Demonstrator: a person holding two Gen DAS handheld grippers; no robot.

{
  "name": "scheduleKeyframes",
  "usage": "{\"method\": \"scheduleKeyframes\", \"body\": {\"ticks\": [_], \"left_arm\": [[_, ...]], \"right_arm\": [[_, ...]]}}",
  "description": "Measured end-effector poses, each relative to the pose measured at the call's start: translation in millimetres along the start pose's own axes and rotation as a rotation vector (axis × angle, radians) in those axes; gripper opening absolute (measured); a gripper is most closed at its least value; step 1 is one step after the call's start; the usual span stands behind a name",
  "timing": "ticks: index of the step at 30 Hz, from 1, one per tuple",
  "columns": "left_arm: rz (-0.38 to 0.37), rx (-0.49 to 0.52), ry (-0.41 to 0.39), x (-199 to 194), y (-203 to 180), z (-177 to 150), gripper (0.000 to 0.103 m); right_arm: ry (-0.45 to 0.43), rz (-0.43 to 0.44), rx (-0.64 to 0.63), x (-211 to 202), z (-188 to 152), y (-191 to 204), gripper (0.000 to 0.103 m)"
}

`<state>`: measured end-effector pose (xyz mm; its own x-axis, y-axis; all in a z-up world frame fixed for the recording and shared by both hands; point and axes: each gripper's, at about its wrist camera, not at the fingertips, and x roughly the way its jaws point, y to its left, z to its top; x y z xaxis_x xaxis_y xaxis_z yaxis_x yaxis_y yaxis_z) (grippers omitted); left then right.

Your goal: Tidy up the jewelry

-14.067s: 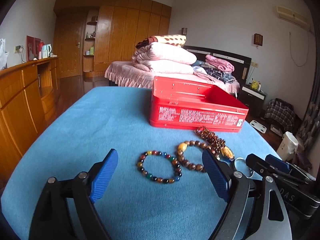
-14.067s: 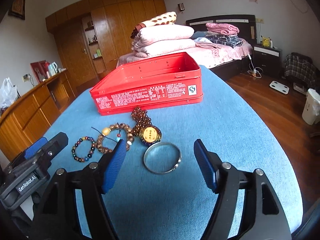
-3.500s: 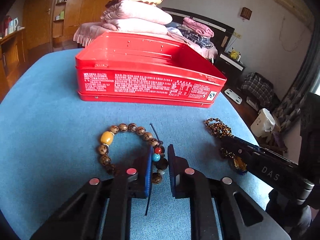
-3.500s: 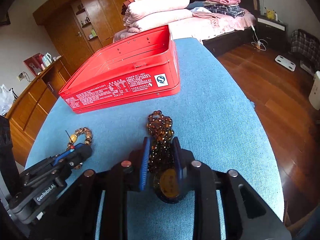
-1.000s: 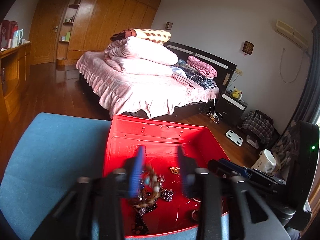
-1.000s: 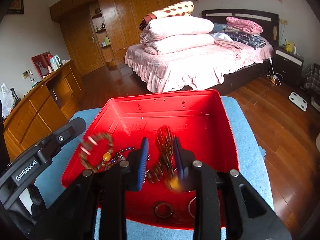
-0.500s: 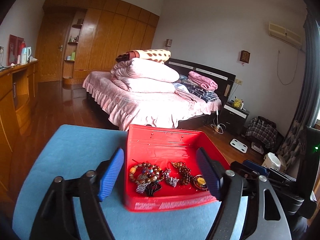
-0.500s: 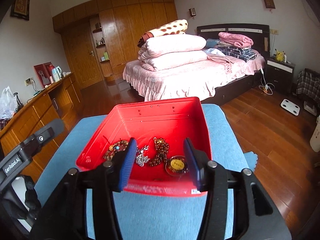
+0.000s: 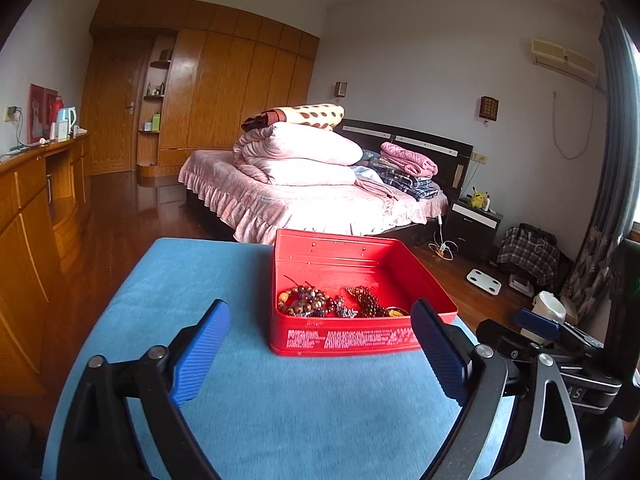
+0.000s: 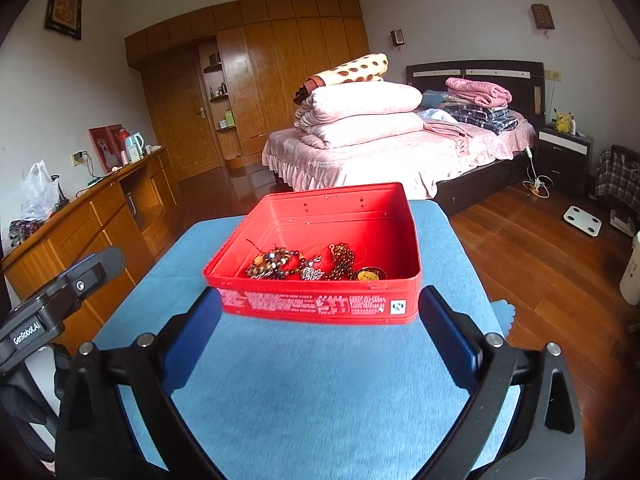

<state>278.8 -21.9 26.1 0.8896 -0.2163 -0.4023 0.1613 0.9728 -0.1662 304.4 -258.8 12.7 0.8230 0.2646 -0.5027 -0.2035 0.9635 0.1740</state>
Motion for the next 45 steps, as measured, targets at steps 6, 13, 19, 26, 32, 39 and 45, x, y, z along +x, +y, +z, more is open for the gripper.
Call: {"method": "scheduleKeyframes", "body": {"ticks": [6,13,19,26,32,39,45], "left_arm": [[0.026,0.035,0.002,-24,-11,-10,0.092],[0.017,0.038,-0.025,-48,-15,-15,0.092],[0.019,0.048,-0.071,-68,-16,-11,0.092],[0.065,0.099,-0.146,-92,-18,-11,0.092],[0.072,0.118,-0.179,-109,-19,-15,0.092],[0.082,0.147,-0.21,-124,-20,-18,0.092],[0.077,0.145,-0.221,-128,-21,-16,0.092]], "right_arm": [[-0.015,0.006,0.001,-22,-9,4,0.097],[-0.065,0.003,-0.017,-47,-16,11,0.097],[-0.13,-0.001,-0.053,-70,-18,13,0.097],[-0.183,0.001,-0.07,-96,-18,17,0.097],[-0.216,0.019,-0.097,-114,-18,25,0.097],[-0.236,0.028,-0.117,-130,-21,33,0.097],[-0.244,0.03,-0.115,-137,-22,33,0.097]]}}
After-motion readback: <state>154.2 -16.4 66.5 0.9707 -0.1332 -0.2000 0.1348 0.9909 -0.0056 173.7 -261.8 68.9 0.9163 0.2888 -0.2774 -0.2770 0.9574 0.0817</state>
